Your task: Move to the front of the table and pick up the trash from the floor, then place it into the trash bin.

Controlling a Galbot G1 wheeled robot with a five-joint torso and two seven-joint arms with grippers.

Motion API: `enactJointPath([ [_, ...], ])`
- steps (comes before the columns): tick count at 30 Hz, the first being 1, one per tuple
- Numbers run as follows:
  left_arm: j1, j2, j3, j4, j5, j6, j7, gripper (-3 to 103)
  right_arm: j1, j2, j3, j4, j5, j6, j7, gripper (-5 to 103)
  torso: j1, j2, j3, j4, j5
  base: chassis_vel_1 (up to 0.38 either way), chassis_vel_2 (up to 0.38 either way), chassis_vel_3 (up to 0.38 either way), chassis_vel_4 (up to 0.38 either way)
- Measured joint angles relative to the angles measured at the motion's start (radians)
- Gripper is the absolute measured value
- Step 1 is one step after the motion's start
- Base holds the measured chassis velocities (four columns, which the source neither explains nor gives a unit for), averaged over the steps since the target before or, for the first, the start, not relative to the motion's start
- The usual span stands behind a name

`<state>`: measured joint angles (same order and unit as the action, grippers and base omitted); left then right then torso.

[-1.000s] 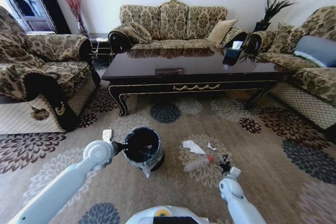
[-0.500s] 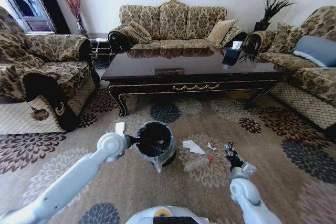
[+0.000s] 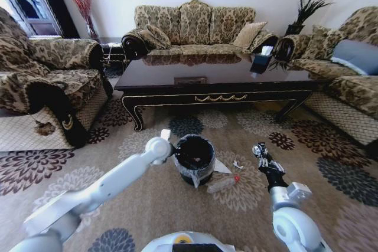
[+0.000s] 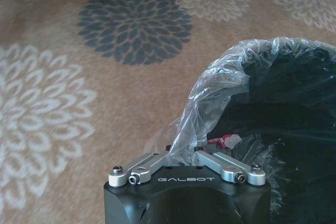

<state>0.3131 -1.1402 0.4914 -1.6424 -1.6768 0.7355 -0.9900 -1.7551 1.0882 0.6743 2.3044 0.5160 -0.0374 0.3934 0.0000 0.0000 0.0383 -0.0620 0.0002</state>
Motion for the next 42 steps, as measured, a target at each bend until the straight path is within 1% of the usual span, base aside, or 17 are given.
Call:
enactJointPath([
  [4, -0.082, -0.096, 0.076, 0.066, -0.032, 0.0, -0.019, 0, -0.016, -0.03, -0.009, 0.006, -0.103, 0.065, -0.066, 15, 0.0, 0.0, 0.0, 0.0001, 0.0002, 0.0, 0.0, 0.0, 0.0],
  [5, -0.082, -0.096, 0.076, 0.066, -0.032, 0.0, -0.019, 0, -0.016, -0.03, -0.009, 0.006, -0.103, 0.065, -0.066, 15, 0.0, 0.0, 0.0, 0.0001, 0.0002, 0.0, 0.0, 0.0, 0.0],
  [12, -0.161, -0.203, 0.146, 0.109, -0.089, 0.0, -0.039, 0, -0.02, -0.067, -0.018, -0.027, -0.287, 0.162, -0.157, 15, 0.0, 0.0, 0.0, -0.0002, 0.0001, 0.0, 0.0, 0.0, 0.0],
  [15, -0.172, -0.229, 0.158, 0.123, -0.095, 0.0, -0.043, 0, -0.014, -0.076, -0.033, -0.048, -0.335, 0.178, -0.164, 15, 0.0, 0.0, 0.0, 0.0001, 0.0001, 0.0, 0.0, 0.0, 0.0],
  [23, -0.166, -0.245, 0.163, 0.139, -0.093, 0.0, -0.046, 0, -0.012, -0.068, -0.063, -0.06, -0.377, 0.186, -0.164, 13, 0.0, 0.0, 0.0, 0.0001, -0.0001, 0.0, 0.0, 0.0, 0.0],
  [25, -0.167, -0.245, 0.163, 0.144, -0.093, 0.0, -0.046, 0, -0.014, -0.065, -0.073, -0.062, -0.384, 0.187, -0.162, 22, 0.0, 0.0, 0.0, 0.0002, -0.0001, 0.0, 0.0, 0.0, 0.0],
  [26, -0.167, -0.245, 0.163, 0.144, -0.093, 0.0, -0.046, 0, -0.014, -0.065, -0.073, -0.062, -0.384, 0.187, -0.162, 22, 0.0, 0.0, 0.0, 0.0002, -0.0001, 0.0, 0.0, 0.0, 0.0],
  [28, -0.17, -0.245, 0.163, 0.145, -0.092, 0.0, -0.046, 0, -0.014, -0.06, -0.078, -0.062, -0.384, 0.187, -0.156, 33, 0.0, 0.0, 0.0, 0.0002, -0.0001, 0.0, 0.0, 0.0, 0.0],
  [29, -0.17, -0.245, 0.162, 0.145, -0.093, 0.0, -0.046, 0, -0.015, -0.058, -0.079, -0.062, -0.383, 0.186, -0.155, 33, 0.0, 0.0, 0.0, 0.0002, -0.0002, 0.0, 0.0, 0.0, 0.0],
  [32, -0.159, -0.247, 0.148, 0.145, -0.092, 0.0, -0.048, 0, -0.017, -0.054, -0.079, -0.061, -0.383, 0.186, -0.153, 50, 0.0, 0.0, 0.0, 0.0001, -0.0003, 0.0, 0.0, 0.0, 0.0],
  [33, -0.159, -0.247, 0.148, 0.145, -0.092, 0.0, -0.048, 0, -0.017, -0.054, -0.079, -0.061, -0.383, 0.186, -0.153, 50, 0.0, 0.0, 0.0, 0.0001, -0.0003, 0.0, 0.0, 0.0, 0.0],
  [34, -0.157, -0.247, 0.147, 0.145, -0.091, 0.0, -0.049, 0, -0.018, -0.052, -0.079, -0.061, -0.383, 0.185, -0.153, 55, 0.0, 0.0, 0.0, 0.0, -0.0003, 0.0, 0.0, 0.0, 0.0],
  [36, -0.156, -0.244, 0.149, 0.143, -0.089, 0.0, -0.049, 0, -0.019, -0.048, -0.081, -0.061, -0.384, 0.185, -0.153, 55, 0.0, 0.0, 0.0, 0.0, -0.0002, 0.0, 0.0, 0.0, 0.0],
  [37, -0.156, -0.242, 0.151, 0.142, -0.089, 0.0, -0.049, 0, -0.021, -0.046, -0.081, -0.06, -0.384, 0.185, -0.152, 66, 0.0, 0.0, 0.0, 0.0001, -0.0003, 0.0, 0.0, 0.0, 0.0],
  [38, -0.156, -0.242, 0.151, 0.142, -0.089, 0.0, -0.049, 0, -0.021, -0.046, -0.081, -0.06, -0.384, 0.185, -0.152, 66, 0.0, 0.0, 0.0, 0.0001, -0.0003, 0.0, 0.0, 0.0, 0.0],
  [40, -0.154, -0.237, 0.154, 0.14, -0.083, 0.0, -0.051, 0, -0.024, -0.042, -0.081, -0.058, -0.386, 0.184, -0.152, 77, 0.0, 0.0, 0.0, 0.0001, -0.0003, 0.0, 0.0, 0.0, 0.0],
  [42, -0.153, -0.231, 0.156, 0.136, -0.076, 0.0, -0.055, 0, -0.026, -0.034, -0.08, -0.053, -0.389, 0.184, -0.152, 77, 0.0, 0.0, 0.0, 0.0, -0.0003, 0.0, 0.0, 0.0, 0.0],
])
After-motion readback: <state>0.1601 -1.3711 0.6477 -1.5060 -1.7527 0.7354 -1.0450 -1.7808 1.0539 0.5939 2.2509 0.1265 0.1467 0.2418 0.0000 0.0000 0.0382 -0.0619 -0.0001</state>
